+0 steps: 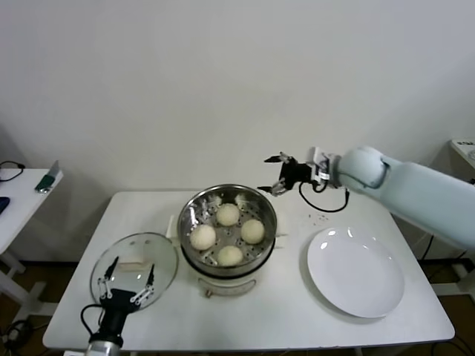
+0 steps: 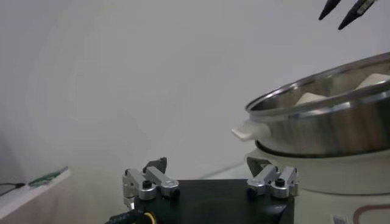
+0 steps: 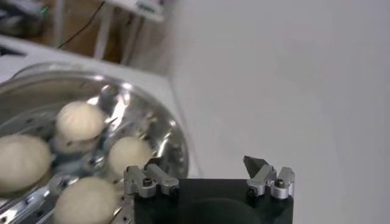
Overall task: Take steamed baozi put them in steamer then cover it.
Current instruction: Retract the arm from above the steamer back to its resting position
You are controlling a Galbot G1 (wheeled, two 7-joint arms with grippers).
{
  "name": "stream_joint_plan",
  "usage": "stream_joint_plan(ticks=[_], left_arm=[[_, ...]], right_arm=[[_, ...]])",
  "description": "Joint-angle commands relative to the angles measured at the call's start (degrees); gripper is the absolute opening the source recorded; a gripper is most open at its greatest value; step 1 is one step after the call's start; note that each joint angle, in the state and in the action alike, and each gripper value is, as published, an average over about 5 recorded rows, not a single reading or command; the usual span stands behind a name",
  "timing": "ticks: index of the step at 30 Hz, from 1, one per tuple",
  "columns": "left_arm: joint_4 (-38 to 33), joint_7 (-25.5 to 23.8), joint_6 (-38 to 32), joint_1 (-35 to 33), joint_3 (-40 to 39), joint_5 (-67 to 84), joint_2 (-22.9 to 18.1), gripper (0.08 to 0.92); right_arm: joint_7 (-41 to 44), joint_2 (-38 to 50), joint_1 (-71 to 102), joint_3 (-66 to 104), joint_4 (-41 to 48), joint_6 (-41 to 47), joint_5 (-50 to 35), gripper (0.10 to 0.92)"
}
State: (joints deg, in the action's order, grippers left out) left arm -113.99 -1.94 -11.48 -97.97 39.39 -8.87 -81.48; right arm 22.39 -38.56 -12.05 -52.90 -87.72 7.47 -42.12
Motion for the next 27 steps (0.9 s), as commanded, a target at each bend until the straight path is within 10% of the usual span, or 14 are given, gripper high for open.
stream_joint_plan(ticks=[1,27], left_arm=[[-1.6,1.0,3.7,0.5,-0.2,-10.2,-1.7,0.823],[9.1,4.6,17.3,6.9,-3.1,-81.1,3.4,0.823]], right_arm=[[-14.0,6.2,41.2,42.7,-4.7,-13.1,4.5,0.823],[-20.6,-17.3,93.4,92.7,-17.6,-14.4,11.5,0.823]])
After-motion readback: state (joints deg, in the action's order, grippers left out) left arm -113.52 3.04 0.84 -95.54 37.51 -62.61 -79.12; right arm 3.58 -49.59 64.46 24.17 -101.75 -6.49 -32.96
